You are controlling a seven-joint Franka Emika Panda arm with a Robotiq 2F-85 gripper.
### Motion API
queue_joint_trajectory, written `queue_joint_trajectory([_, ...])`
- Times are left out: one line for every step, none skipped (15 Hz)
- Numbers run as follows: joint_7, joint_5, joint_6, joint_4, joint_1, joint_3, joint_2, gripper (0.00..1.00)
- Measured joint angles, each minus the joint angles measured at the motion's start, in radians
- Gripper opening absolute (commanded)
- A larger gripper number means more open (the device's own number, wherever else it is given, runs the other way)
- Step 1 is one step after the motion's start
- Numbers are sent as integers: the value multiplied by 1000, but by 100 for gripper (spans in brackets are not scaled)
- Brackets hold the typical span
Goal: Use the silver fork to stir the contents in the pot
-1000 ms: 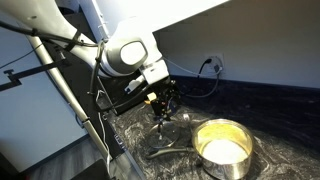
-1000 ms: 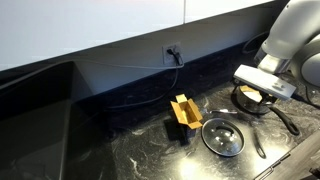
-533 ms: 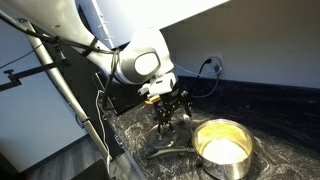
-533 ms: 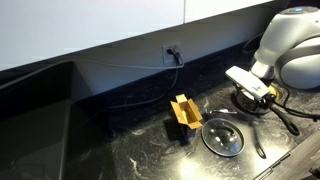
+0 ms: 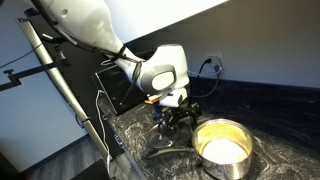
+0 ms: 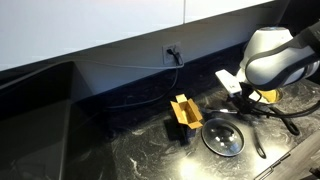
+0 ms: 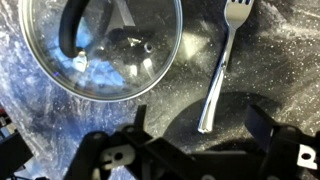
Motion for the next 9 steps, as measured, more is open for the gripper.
queue_joint_trajectory([-9, 26, 1, 14, 0, 2, 15, 100])
queue_joint_trajectory([-19, 53, 3, 26, 0, 4, 28, 100])
queue_joint_trajectory([-32, 76, 8, 35, 0, 7, 36, 100])
queue_joint_trajectory([-47, 96, 12, 43, 0, 9, 41, 100])
queue_joint_trajectory([-59, 114, 15, 48, 0, 9, 44, 100])
queue_joint_trajectory([-71, 126, 16, 50, -1, 9, 46, 100])
queue_joint_trajectory([-75, 131, 16, 52, -1, 8, 46, 100])
queue_joint_trajectory([-75, 132, 16, 52, -2, 4, 47, 100])
queue_joint_trajectory([-75, 132, 16, 52, -3, 0, 49, 100])
